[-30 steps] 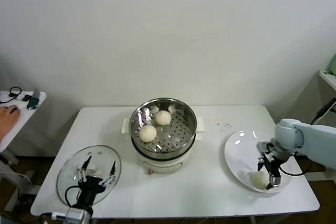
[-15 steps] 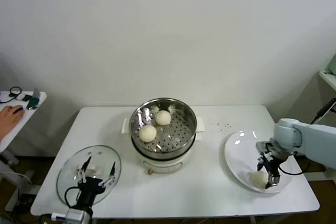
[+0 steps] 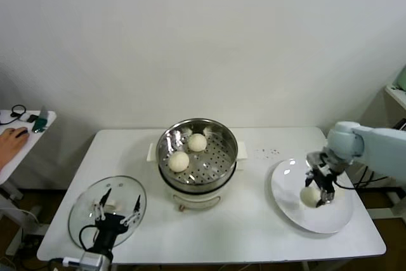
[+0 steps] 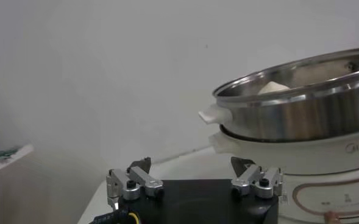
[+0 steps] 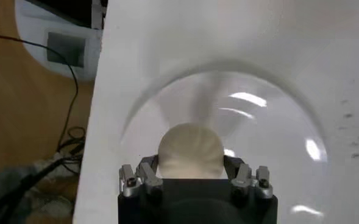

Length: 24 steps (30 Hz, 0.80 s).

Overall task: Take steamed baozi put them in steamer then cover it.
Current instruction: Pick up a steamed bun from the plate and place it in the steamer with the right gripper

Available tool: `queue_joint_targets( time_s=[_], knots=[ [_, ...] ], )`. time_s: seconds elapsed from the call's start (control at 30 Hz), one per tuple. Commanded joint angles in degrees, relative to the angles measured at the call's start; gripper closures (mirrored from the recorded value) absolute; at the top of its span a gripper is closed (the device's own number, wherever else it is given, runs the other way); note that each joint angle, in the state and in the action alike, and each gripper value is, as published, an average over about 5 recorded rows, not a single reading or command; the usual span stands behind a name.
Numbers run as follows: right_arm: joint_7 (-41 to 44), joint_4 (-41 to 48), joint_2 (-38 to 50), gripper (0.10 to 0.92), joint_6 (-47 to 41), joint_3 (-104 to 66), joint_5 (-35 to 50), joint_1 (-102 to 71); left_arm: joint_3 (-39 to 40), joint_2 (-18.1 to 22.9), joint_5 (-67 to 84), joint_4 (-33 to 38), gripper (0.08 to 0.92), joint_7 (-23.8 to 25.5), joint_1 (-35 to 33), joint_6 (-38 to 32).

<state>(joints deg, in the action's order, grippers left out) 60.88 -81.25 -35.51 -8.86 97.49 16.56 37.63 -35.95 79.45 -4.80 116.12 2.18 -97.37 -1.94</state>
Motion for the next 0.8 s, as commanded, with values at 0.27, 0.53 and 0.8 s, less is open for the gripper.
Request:
queue_joint_targets(
  time_s=[0.27, 0.53, 0.8],
  knots=[
    [1.44, -0.77, -18.76, 0.321, 19.0, 4.73, 1.15, 23.2, 1.24, -0.01, 0.0, 1.14, 0.177, 0.24, 1.12, 1.39],
    [1.25, 1.18, -30.25, 0.329, 26.91, -3.47, -4.62, 19.7, 1.1, 0.08, 1.7, 1.88, 0.177, 0.65, 1.34, 1.75],
    [0.43, 3.85, -39.95, 0.327, 33.57, -9.77, -12.5, 11.99, 0.2, -0.33, 2.08, 1.79, 0.177, 0.68, 1.39, 1.6]
  ],
)
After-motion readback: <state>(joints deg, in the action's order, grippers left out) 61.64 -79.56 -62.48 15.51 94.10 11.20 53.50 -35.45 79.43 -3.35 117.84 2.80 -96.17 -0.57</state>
